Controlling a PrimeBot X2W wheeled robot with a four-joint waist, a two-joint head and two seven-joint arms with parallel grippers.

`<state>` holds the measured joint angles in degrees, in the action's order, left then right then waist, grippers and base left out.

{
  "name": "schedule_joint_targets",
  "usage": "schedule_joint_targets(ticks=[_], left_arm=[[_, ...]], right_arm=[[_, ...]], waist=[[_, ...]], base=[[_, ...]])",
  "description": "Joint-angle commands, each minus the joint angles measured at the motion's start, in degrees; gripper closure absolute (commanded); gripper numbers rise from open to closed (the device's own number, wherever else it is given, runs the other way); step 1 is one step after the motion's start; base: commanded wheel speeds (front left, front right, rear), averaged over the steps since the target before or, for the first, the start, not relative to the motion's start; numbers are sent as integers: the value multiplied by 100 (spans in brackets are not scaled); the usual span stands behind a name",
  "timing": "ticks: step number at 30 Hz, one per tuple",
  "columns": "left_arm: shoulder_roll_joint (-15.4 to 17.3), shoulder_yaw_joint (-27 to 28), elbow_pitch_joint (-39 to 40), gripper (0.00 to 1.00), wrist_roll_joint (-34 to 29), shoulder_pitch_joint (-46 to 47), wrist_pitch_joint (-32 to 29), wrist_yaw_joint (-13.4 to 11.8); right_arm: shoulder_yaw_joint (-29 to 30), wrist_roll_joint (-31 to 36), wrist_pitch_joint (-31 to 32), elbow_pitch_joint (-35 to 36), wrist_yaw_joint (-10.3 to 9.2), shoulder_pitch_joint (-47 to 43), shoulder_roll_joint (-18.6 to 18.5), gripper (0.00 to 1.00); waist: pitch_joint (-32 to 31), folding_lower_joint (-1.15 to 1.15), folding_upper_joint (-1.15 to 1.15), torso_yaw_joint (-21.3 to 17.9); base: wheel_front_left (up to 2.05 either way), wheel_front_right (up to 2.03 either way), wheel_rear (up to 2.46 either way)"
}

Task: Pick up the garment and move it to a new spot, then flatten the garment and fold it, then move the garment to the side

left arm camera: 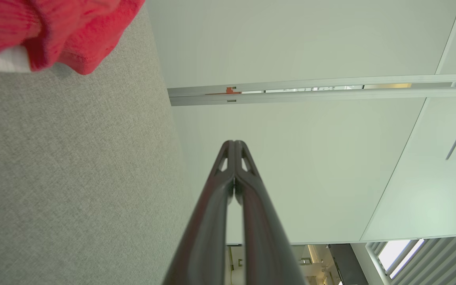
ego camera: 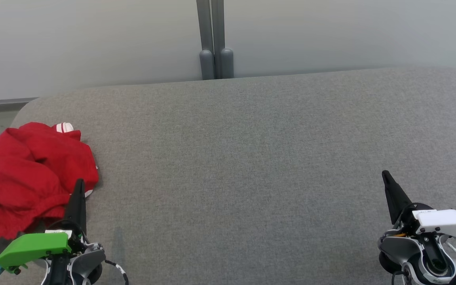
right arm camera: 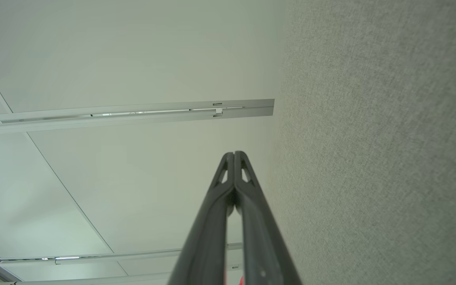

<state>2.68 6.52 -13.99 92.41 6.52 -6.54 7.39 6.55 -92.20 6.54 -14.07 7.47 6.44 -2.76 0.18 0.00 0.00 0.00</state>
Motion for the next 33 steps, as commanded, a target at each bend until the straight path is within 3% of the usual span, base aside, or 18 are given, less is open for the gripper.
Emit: schedule_joint_targets(ticks=[1, 33], left_arm=[[40, 12, 11, 100, 2, -69, -16, 29], [41, 12, 11, 100, 1, -69, -16, 29]], right_arm=[[5, -42, 16, 25, 5, -57, -23, 100], [5, -42, 16, 25, 5, -58, -23, 100]], waist=[[0, 0, 0, 0], [0, 0, 0, 0]], base=[[0, 0, 0], [0, 0, 0]])
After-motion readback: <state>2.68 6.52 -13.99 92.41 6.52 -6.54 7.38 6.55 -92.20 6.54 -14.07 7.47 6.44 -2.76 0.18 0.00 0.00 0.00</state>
